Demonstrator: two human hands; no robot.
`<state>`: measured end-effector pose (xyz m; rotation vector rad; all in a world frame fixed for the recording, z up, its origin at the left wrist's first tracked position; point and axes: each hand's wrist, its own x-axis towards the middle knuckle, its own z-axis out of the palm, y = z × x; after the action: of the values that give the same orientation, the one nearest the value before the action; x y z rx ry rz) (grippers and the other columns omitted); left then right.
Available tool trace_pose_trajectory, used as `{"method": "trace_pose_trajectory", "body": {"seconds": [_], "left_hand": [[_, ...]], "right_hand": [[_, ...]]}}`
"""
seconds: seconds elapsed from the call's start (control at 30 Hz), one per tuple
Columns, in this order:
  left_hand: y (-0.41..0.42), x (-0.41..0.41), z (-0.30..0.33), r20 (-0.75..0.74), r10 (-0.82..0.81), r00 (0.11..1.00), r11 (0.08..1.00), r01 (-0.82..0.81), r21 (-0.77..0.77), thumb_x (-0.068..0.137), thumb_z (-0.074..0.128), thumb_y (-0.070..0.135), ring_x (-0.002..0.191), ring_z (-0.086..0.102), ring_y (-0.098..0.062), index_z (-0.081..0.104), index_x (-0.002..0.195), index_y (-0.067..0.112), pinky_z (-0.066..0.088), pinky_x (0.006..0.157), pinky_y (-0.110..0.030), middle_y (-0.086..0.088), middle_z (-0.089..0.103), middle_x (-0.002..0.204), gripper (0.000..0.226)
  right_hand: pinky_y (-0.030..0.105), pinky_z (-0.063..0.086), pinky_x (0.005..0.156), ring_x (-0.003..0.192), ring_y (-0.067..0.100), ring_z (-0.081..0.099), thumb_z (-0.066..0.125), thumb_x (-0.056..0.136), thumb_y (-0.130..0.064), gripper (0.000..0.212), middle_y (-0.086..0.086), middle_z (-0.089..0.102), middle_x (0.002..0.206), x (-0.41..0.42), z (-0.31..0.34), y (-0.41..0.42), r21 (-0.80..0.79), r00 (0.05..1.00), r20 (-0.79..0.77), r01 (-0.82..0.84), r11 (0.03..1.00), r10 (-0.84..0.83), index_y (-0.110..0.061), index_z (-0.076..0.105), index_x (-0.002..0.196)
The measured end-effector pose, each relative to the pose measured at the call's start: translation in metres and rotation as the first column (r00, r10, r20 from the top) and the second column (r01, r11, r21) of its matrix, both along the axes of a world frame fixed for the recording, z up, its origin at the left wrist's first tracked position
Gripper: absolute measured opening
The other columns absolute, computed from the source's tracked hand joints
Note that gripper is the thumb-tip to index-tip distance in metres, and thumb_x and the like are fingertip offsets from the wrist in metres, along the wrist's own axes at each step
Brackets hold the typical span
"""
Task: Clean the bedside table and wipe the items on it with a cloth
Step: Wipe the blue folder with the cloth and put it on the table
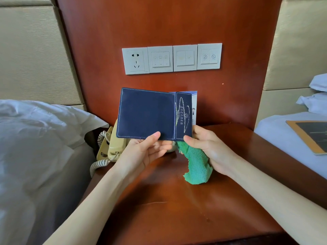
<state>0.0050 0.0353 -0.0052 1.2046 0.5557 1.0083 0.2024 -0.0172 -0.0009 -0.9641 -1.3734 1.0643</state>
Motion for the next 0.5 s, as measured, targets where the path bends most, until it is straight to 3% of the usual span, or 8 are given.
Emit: {"method": "trace_pose_trajectory", "body": {"seconds": [0.1,0.2,0.3,0.37,0.43,0.5], "left_hand": [[0.0000,-0.0003,-0.0007,0.033,0.012,0.999,1.000,-0.012,0.003,0.080,0.066,0.027,0.094,0.072,-0.026,0.059,0.081,-0.004,0.056,0.068,-0.022,-0.021,0.073,0.095,0.033],[-0.0017,-0.0016,0.0018,0.084,0.029,0.996,0.999,-0.028,-0.016,0.077,0.069,0.023,0.096,0.072,-0.031,0.059,0.085,-0.006,0.057,0.070,-0.023,-0.027,0.071,0.095,0.032],[-0.0043,-0.0008,0.0043,0.120,0.037,0.992,0.999,-0.035,-0.012,0.079,0.067,0.020,0.094,0.072,-0.029,0.063,0.086,-0.003,0.057,0.071,-0.024,-0.023,0.072,0.097,0.024],[-0.0053,0.0003,0.0048,0.098,0.075,0.992,0.997,-0.076,0.003,0.086,0.064,0.017,0.090,0.073,-0.025,0.067,0.086,0.002,0.057,0.071,-0.023,-0.019,0.074,0.089,0.016],[-0.0053,0.0002,0.0046,0.055,0.129,0.990,0.991,-0.131,0.039,0.091,0.060,0.014,0.083,0.074,-0.021,0.070,0.075,0.006,0.057,0.068,-0.022,-0.014,0.074,0.079,0.020],[-0.0050,-0.0012,0.0045,0.018,0.166,0.986,0.983,-0.167,0.078,0.091,0.060,0.015,0.075,0.072,-0.017,0.070,0.074,0.010,0.056,0.065,-0.023,-0.010,0.072,0.073,0.020]], "right_hand": [[0.032,0.048,0.097,0.112,0.012,0.061,0.059,0.092,-0.011,0.030,-0.004,0.067,0.119,0.0003,0.0012,-0.0013,0.083,0.988,0.143,0.045,0.996,-0.056,-0.016,0.059,0.121],[0.031,0.047,0.098,0.111,0.007,0.061,0.064,0.088,-0.014,0.029,-0.009,0.067,0.118,0.0017,0.0013,-0.0010,0.145,0.959,0.252,0.097,0.985,-0.131,-0.018,0.062,0.117],[0.028,0.050,0.090,0.106,0.008,0.063,0.069,0.085,-0.016,0.028,-0.010,0.069,0.113,0.0026,0.0021,-0.0005,0.148,0.958,0.249,0.111,0.983,-0.145,-0.023,0.065,0.112],[0.024,0.050,0.081,0.098,0.007,0.066,0.069,0.085,-0.014,0.026,-0.011,0.071,0.106,0.0035,0.0034,0.0002,0.141,0.960,0.220,0.143,0.980,-0.172,-0.027,0.067,0.107],[0.027,0.048,0.076,0.088,0.009,0.067,0.062,0.084,-0.009,0.026,-0.009,0.072,0.096,0.0055,0.0047,0.0010,0.123,0.961,0.162,0.205,0.971,-0.223,-0.029,0.069,0.100],[0.034,0.044,0.075,0.083,0.016,0.062,0.052,0.078,-0.008,0.029,0.004,0.068,0.093,0.0096,0.0061,0.0021,0.110,0.947,0.090,0.297,0.948,-0.307,-0.023,0.070,0.096]]}}
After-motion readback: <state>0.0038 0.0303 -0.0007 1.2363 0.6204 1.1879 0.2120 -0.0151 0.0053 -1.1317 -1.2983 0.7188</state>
